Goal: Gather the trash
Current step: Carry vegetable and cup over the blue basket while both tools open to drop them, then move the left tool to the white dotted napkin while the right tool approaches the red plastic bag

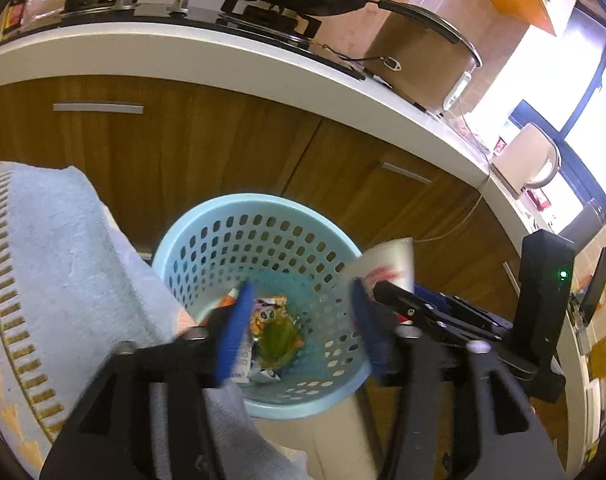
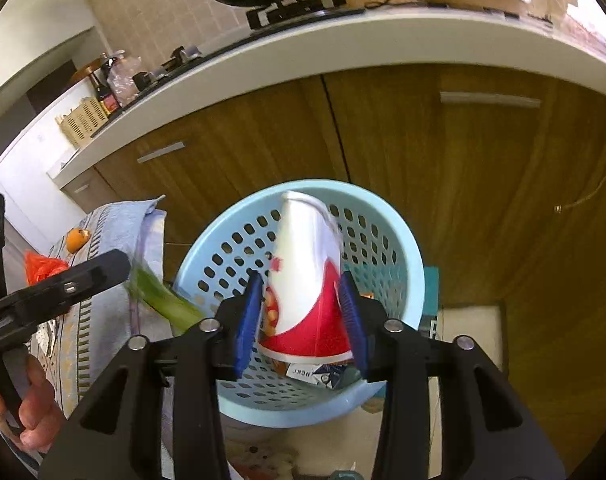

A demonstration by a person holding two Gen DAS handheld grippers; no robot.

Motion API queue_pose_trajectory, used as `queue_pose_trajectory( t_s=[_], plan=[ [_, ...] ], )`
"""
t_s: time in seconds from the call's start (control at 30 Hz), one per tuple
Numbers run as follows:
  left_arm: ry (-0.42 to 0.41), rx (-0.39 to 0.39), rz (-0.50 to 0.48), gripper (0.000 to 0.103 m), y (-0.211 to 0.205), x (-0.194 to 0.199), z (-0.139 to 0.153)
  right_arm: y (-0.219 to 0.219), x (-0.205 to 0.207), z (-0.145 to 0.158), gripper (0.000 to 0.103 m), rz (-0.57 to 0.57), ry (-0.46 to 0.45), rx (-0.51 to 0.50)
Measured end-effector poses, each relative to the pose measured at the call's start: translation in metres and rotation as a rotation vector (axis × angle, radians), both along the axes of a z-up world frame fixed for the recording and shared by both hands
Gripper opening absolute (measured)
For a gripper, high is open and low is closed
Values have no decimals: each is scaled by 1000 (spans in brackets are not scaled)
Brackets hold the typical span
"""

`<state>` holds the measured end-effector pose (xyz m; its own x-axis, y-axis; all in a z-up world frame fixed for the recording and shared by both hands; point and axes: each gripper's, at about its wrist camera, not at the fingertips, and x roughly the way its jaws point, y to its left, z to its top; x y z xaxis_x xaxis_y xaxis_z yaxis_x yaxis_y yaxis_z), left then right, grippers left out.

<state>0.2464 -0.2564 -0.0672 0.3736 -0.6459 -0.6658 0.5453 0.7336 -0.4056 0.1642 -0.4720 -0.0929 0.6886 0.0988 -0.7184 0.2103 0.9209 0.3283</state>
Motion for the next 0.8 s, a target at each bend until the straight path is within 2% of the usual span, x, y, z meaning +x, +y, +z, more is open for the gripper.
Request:
queue_pose_trajectory(
  t_s=[0.1,0.47,0.67,0.8],
  plan=[
    [-4,-6,1,59,5,-2,3,0,-1,0,50,-11,-2,-4],
    [-36,-46,47,59,39,-16,23,24,-4,20,50,36,-44,-17],
    [-85,-67,118,59,81,-30,42,59,-1,41,50,106,-88,-35],
    [-114,-43,192,59,113,-38,53,89,5,54,50,169,-112,-35]
  ],
)
